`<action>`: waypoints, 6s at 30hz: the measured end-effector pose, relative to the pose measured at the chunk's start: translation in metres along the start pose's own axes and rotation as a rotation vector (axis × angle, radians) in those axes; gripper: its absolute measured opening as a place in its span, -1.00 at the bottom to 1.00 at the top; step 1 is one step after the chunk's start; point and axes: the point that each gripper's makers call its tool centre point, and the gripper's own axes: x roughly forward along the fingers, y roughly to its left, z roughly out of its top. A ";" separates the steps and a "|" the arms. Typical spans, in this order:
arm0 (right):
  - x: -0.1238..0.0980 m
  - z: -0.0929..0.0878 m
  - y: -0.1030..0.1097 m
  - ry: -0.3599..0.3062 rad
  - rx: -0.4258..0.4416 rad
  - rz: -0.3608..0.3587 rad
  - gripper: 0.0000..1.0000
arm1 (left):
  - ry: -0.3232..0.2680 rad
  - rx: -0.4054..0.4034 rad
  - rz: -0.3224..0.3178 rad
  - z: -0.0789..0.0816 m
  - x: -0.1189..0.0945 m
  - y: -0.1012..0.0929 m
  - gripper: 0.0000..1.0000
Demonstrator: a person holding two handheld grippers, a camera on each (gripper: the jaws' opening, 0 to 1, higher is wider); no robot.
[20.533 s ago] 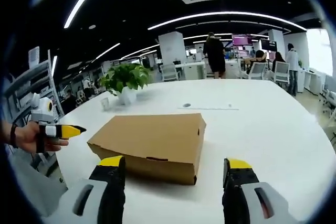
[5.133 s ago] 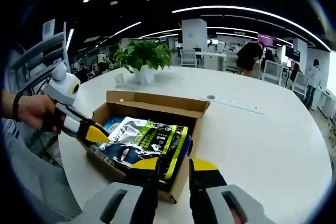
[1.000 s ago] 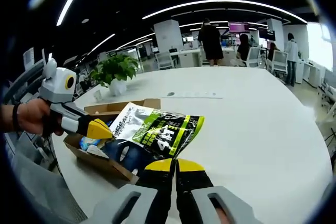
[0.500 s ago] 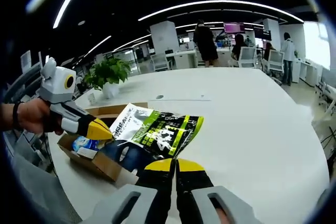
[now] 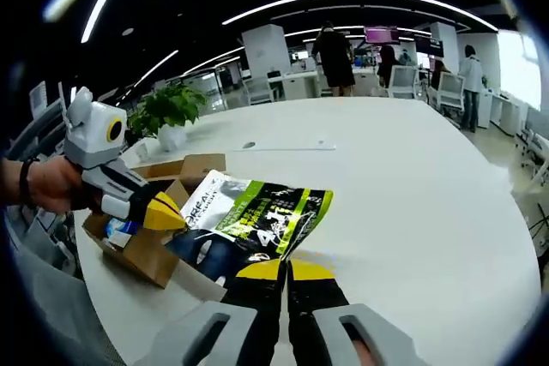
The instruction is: Operate the shoe box by opening the lid, removing the specified soft item, and placing it in the target area until the item is outside and the box remains undamaged.
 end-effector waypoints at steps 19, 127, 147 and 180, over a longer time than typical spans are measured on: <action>0.021 -0.024 -0.032 0.069 0.010 -0.006 -1.00 | 0.099 0.081 0.013 -0.017 0.036 -0.005 -0.99; -0.009 -0.018 0.038 0.106 -0.124 -0.096 -0.80 | -0.121 0.103 0.187 -0.059 -0.130 0.055 -0.36; 0.020 0.003 0.113 0.080 -0.200 0.013 -0.76 | -0.194 -0.084 0.283 -0.108 -0.189 0.105 -0.32; 0.080 0.019 0.225 0.091 -0.262 0.104 -0.57 | -0.237 -0.212 0.311 -0.161 -0.235 0.134 -0.31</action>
